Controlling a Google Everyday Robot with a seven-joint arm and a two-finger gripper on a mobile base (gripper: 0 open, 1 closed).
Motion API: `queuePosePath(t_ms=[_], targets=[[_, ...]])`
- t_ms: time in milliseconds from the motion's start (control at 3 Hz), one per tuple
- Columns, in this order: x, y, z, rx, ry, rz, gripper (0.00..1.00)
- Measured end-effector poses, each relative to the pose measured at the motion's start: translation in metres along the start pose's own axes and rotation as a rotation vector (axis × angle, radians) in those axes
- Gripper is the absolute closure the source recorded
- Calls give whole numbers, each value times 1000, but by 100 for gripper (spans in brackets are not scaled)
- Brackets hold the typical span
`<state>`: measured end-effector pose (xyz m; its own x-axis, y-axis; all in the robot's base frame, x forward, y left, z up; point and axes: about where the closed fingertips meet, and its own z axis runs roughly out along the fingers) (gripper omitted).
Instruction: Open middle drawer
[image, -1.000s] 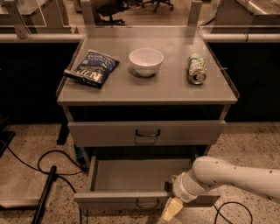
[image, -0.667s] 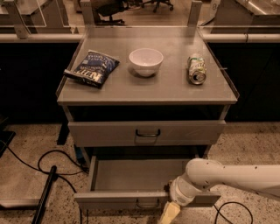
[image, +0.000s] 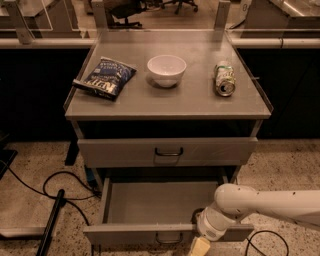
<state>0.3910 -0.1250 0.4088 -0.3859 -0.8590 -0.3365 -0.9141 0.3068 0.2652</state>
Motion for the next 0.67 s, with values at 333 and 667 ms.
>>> queuePosePath(t_ms=[333, 667], targets=[[25, 30, -13, -46, 17, 33, 0], [25, 30, -13, -46, 17, 33, 0]])
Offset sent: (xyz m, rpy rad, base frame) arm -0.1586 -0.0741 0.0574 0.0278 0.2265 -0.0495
